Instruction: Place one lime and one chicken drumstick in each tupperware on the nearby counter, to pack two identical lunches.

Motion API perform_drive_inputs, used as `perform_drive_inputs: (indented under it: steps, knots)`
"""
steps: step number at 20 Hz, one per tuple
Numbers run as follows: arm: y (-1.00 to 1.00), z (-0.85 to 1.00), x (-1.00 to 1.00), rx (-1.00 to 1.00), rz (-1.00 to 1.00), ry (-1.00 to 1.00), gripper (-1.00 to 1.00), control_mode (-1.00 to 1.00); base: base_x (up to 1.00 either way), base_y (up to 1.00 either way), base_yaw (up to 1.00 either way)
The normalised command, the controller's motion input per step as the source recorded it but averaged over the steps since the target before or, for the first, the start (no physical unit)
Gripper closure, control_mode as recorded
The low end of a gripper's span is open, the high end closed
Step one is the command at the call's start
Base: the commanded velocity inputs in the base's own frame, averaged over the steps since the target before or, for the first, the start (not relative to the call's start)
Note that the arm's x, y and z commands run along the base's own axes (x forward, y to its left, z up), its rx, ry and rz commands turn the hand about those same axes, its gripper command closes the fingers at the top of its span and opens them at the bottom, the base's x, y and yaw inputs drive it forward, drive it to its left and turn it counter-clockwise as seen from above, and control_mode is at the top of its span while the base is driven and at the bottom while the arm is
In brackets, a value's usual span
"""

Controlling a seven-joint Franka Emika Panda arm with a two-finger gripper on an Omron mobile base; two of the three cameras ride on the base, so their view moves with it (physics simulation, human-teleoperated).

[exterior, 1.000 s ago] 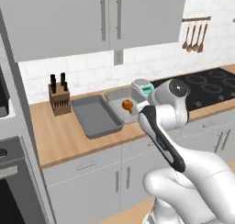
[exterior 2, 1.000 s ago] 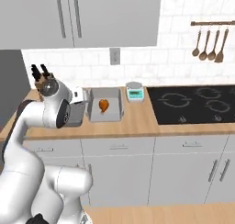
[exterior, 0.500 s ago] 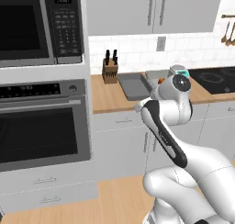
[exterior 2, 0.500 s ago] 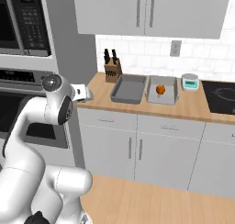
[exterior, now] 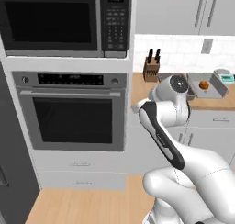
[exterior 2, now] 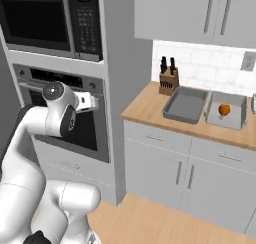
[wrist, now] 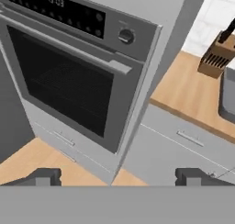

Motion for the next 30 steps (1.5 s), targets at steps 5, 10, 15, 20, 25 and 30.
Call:
perform_drive_inputs:
  steps: [5,10,15,20,25,30]
  knots:
    - [0.0,0.0,0.0,0.0,0.0,0.0,-1.0,1.0,-0.85,0.85,0.41]
    - [0.0,0.0,0.0,0.0,0.0,0.0,-1.0,1.0,-0.85,0.97,0.44]
    - [0.0,0.0,0.0,0.0,0.0,0.0,-1.0,1.0,-1.0,0.92,0.46]
    - [0.0,0.0,0.0,0.0,0.0,0.0,-1.0,1.0,-1.0,0.91,0.44]
    - [0.0,0.0,0.0,0.0,0.0,0.0,-1.0,1.0,-1.0,0.93,0.43]
    - [0.0,0.0,0.0,0.0,0.0,0.0,-1.0,1.0,-1.0,0.99,0.4]
